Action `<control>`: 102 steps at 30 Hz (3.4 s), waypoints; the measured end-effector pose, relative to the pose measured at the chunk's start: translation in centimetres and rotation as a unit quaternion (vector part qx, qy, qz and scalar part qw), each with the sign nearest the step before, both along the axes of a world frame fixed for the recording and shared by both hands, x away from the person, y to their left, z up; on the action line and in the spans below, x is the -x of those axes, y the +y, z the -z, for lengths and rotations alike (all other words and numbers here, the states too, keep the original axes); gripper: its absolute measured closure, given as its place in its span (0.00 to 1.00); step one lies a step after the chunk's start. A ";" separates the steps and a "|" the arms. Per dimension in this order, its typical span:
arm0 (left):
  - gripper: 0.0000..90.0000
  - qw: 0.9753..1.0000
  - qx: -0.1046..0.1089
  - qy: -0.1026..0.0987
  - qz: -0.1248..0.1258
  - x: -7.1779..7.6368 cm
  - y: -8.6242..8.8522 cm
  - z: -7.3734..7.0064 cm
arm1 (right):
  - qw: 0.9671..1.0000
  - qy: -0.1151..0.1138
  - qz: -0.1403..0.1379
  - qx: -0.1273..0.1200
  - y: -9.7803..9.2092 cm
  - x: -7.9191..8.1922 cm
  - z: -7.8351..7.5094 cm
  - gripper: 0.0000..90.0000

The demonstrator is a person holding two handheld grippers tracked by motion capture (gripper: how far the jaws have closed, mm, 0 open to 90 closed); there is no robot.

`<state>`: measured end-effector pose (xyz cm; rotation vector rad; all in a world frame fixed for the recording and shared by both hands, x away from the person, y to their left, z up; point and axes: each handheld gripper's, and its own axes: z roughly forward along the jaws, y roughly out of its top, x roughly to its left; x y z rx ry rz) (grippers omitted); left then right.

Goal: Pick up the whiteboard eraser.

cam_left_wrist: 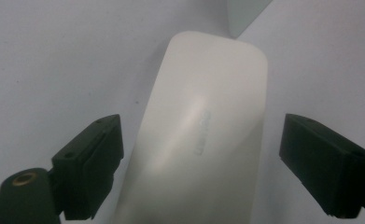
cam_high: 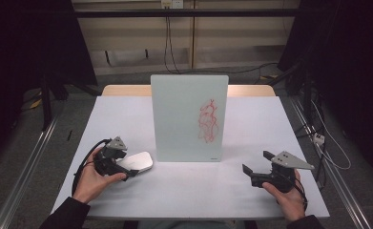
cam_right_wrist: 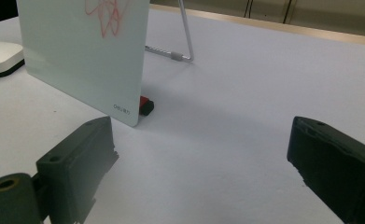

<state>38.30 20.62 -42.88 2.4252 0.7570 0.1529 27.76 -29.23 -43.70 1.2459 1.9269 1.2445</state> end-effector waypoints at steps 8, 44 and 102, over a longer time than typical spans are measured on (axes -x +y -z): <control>0.18 1.000 -0.012 0.009 0.008 -0.4 0.1 0.5 | 1.000 0.002 -0.001 0.000 0.0 0.0 0.0 0.08; 0.34 0.999 -0.020 -0.006 0.031 0.4 0.2 0.8 | 1.000 0.006 -0.003 0.005 0.1 -0.1 0.1 0.08; 0.35 0.990 0.086 -0.106 0.029 4.1 -0.3 -3.3 | 1.000 0.011 -0.021 0.000 0.8 -0.4 0.2 0.08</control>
